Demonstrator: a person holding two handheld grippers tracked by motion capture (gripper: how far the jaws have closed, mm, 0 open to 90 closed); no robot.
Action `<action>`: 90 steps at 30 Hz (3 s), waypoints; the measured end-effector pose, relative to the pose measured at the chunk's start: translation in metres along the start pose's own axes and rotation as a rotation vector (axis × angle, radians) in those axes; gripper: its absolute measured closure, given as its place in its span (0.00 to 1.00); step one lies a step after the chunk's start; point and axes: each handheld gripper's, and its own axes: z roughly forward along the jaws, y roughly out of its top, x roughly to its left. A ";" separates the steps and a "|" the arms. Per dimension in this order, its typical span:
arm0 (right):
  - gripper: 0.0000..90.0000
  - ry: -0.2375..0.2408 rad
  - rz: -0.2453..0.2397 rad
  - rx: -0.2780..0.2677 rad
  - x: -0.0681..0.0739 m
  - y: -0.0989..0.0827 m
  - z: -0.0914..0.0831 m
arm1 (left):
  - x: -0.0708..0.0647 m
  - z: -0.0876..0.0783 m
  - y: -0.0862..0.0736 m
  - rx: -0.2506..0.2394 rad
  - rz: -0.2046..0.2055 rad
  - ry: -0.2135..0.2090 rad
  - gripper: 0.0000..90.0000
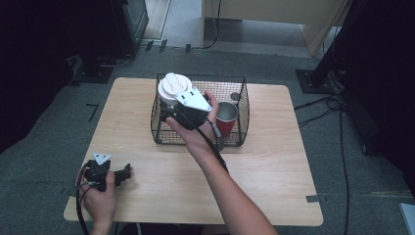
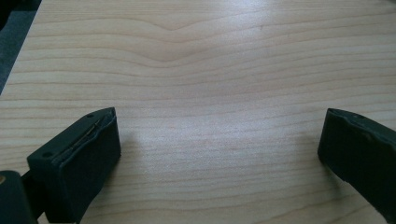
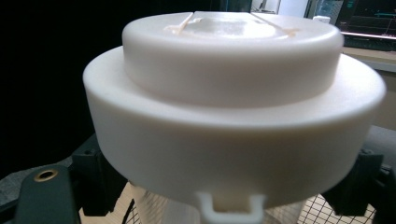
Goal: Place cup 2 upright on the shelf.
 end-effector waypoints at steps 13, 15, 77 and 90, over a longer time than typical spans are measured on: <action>0.18 -0.034 0.005 0.015 -0.012 -0.016 0.033 | 0.000 0.000 0.000 -0.002 -0.001 0.001 0.00; 0.18 -0.035 0.011 0.022 -0.013 -0.018 0.038 | 0.000 0.000 0.000 -0.002 -0.002 0.001 0.00; 0.02 0.100 0.033 0.201 -0.043 -0.080 0.142 | 0.000 0.000 0.000 0.001 0.003 0.001 0.00; 0.00 0.109 -0.004 0.191 -0.046 -0.066 0.131 | 0.000 0.000 0.000 -0.001 0.002 0.001 0.00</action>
